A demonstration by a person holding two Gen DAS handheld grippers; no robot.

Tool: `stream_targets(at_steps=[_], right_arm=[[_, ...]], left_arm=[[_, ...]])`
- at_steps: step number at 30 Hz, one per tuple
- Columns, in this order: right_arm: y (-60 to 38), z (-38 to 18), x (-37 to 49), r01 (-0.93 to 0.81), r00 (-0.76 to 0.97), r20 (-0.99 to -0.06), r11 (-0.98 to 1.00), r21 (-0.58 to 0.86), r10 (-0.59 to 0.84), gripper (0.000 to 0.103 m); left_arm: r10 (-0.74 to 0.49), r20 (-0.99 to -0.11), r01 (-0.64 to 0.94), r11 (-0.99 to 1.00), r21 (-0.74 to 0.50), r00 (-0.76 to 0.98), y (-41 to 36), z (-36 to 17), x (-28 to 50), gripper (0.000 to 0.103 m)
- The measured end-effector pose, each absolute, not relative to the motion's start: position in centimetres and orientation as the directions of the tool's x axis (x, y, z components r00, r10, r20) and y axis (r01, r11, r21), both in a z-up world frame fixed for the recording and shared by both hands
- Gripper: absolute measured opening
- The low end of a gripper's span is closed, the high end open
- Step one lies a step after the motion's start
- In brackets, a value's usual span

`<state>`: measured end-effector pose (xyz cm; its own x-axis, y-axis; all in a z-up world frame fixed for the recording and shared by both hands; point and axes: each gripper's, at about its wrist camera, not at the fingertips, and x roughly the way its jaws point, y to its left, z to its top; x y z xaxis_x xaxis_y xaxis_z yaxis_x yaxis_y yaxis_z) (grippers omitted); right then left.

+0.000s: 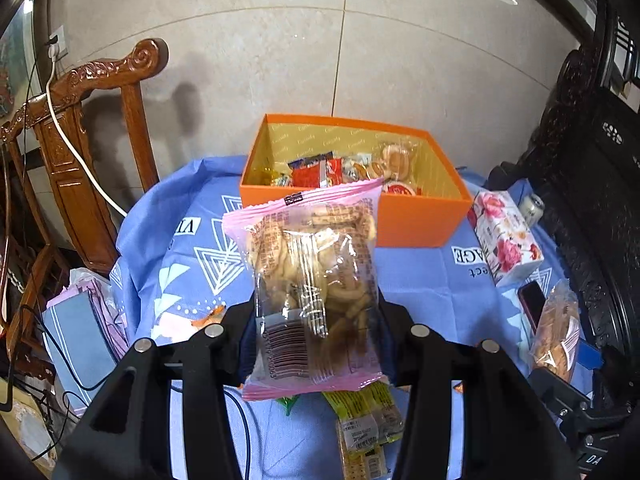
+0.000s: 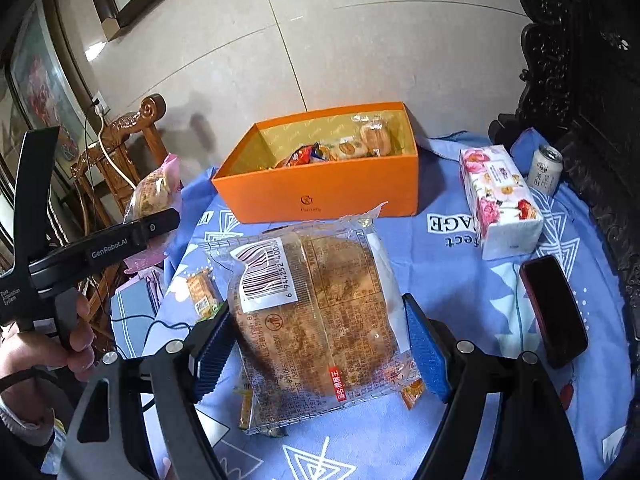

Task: Organize snacks
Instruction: 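Carry both bags over the orange box and open both tools to drop them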

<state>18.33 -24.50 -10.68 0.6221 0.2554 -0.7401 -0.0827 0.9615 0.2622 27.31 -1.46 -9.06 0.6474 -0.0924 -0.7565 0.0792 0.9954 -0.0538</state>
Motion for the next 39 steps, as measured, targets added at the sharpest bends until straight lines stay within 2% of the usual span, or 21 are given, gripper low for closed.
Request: stream_targets(at_steps=[10, 21, 22, 23, 24, 26, 29, 39], right_arm=[[-24.3, -7.8, 23.1, -0.115, 0.665, -0.696, 0.959, 0.260, 0.269, 0.080], [-25.3, -3.9, 36.6, -0.139, 0.754, -0.606, 0.963, 0.231, 0.254, 0.080], [-25.4, -3.8, 38.1, -0.132, 0.763, -0.596, 0.964, 0.233, 0.249, 0.081], [-25.5, -3.7, 38.9, -0.127, 0.767, -0.594, 0.965, 0.228, 0.241, 0.090], [-25.4, -3.6, 39.9, -0.114, 0.769, -0.599, 0.970, 0.216, 0.224, 0.097], [-25.4, -3.1, 40.5, -0.086, 0.780, -0.597, 0.977, 0.196, 0.188, 0.100], [-25.9, -3.3, 39.4, -0.103, 0.782, -0.590, 0.974, 0.200, 0.204, 0.100], [-28.7, -9.4, 32.2, -0.069, 0.663, -0.727, 0.982, 0.178, 0.178, 0.100]], left_arm=[[-0.098, -0.731, 0.080, 0.995, -0.059, 0.675, -1.6, -7.0, 31.1, 0.046], [-0.069, -0.684, 0.088, 0.996, -0.007, 0.726, -3.2, -3.9, 42.4, 0.047], [-0.064, -0.683, 0.089, 0.996, 0.002, 0.727, -3.5, -3.9, 43.6, 0.055], [-0.054, -0.682, 0.085, 0.996, 0.011, 0.729, -3.8, -3.8, 44.7, 0.067], [-0.030, -0.679, 0.065, 0.998, 0.026, 0.734, -3.9, -3.7, 45.3, 0.097], [0.034, -0.635, 0.006, 0.998, 0.060, 0.772, -3.6, -3.0, 45.4, 0.099], [-0.006, -0.615, 0.030, 0.999, 0.028, 0.789, -3.0, -2.9, 44.3, 0.099], [-0.042, -0.729, 0.022, 0.999, -0.037, 0.683, 0.4, -9.2, 38.2, 0.099]])
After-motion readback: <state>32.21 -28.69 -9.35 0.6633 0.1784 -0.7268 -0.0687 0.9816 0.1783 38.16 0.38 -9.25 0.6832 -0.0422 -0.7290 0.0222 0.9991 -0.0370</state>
